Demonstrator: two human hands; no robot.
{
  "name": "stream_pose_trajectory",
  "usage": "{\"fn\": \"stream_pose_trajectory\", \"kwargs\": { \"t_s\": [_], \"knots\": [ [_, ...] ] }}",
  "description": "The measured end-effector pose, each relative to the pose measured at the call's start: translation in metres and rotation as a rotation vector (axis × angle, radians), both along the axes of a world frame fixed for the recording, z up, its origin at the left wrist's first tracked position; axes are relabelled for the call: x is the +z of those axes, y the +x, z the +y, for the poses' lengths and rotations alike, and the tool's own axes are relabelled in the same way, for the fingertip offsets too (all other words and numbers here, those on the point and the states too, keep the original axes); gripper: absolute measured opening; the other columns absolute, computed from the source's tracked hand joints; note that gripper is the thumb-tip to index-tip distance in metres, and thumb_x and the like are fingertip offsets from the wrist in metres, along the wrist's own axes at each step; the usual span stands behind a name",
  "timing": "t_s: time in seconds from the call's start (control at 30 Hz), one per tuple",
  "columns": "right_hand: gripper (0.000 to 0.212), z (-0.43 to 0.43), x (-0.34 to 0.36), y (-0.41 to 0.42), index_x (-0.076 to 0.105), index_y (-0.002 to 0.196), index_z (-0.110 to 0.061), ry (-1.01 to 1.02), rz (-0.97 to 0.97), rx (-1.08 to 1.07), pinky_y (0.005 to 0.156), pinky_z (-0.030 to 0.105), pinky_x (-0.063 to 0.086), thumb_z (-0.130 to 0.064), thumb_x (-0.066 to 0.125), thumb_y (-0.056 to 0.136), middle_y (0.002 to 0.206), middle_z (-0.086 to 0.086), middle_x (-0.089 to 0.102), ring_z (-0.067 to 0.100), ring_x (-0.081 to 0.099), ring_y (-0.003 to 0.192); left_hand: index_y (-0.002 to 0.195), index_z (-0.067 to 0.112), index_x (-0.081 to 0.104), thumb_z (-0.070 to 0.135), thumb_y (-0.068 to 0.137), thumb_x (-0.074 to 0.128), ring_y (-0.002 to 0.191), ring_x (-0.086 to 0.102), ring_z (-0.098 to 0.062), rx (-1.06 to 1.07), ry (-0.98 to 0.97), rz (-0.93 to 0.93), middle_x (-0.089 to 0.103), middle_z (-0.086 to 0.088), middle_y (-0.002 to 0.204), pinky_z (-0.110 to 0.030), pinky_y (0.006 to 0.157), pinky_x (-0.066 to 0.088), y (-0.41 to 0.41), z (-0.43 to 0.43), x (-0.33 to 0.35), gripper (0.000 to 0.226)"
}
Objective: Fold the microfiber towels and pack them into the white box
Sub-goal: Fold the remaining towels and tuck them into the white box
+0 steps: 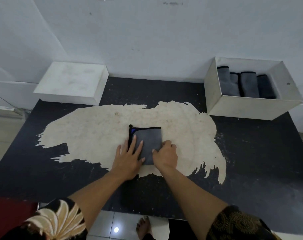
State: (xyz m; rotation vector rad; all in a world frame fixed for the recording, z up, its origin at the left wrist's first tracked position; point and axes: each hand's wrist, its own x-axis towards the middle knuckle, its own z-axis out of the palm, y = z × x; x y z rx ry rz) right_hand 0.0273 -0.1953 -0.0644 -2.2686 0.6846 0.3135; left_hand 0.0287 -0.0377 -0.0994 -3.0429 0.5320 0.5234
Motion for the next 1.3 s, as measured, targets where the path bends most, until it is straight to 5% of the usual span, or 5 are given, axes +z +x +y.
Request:
{"fn": "stream_pose_trajectory", "kwargs": {
  "t_s": [0.37, 0.7, 0.93, 1.1, 1.3],
  "knots": [
    [0.017, -0.022, 0.007, 0.008, 0.063, 0.098, -0.014, 0.051, 0.140, -0.017, 0.064, 0.026, 0.041, -0.025, 0.065, 0.085, 0.101, 0.006, 0.069, 0.020, 0.057, 0.078, 0.150, 0.033, -0.021, 0.047, 0.102, 0.023, 0.146, -0.023, -0.031, -0.329, 0.022, 0.035, -0.033, -0.008, 0.155, -0.050, 0.120, 0.000, 0.030, -0.041, 0.020, 0.067],
    [0.023, -0.055, 0.007, -0.002, 0.064, 0.103, -0.010, 0.034, 0.218, -0.002, 0.066, 0.028, 0.045, -0.020, 0.061, 0.082, 0.104, 0.010, 0.069, 0.029, 0.066, 0.095, 0.149, 0.023, -0.024, 0.057, 0.099, 0.017, 0.143, -0.029, -0.032, -0.266, 0.135, 0.000, -0.034, -0.014, 0.154, -0.047, 0.120, -0.006, 0.019, -0.052, 0.007, 0.073],
    [0.029, -0.054, 0.005, -0.009, 0.060, 0.113, -0.013, 0.048, 0.152, 0.010, 0.070, 0.027, 0.042, -0.020, 0.062, 0.085, 0.110, 0.006, 0.067, 0.026, 0.064, 0.100, 0.150, 0.021, 0.031, 0.033, 0.101, 0.039, 0.112, 0.050, -0.025, 0.068, -0.266, -0.102, 0.047, -0.011, 0.133, -0.034, 0.088, 0.046, 0.023, -0.075, 0.029, 0.051],
    [0.025, -0.058, 0.004, -0.010, 0.059, 0.109, -0.014, 0.046, 0.138, 0.044, 0.068, 0.028, 0.042, -0.020, 0.061, 0.085, 0.107, 0.007, 0.066, 0.025, 0.063, 0.095, 0.143, 0.019, 0.037, 0.028, 0.092, 0.061, 0.116, 0.054, -0.028, 0.173, -0.356, 0.192, 0.050, -0.011, 0.135, -0.041, 0.097, 0.048, 0.043, -0.094, 0.034, 0.057],
    [0.034, -0.068, 0.003, -0.009, 0.057, 0.110, -0.010, -0.067, 0.099, 0.065, 0.072, 0.031, 0.043, -0.040, 0.054, 0.095, 0.110, 0.010, 0.066, 0.030, 0.063, 0.100, 0.146, 0.028, 0.031, 0.034, 0.098, 0.046, 0.102, 0.059, -0.030, 0.166, -0.220, 0.030, 0.051, -0.012, 0.129, -0.043, 0.079, 0.055, 0.040, -0.098, 0.024, 0.051]
  ]
}}
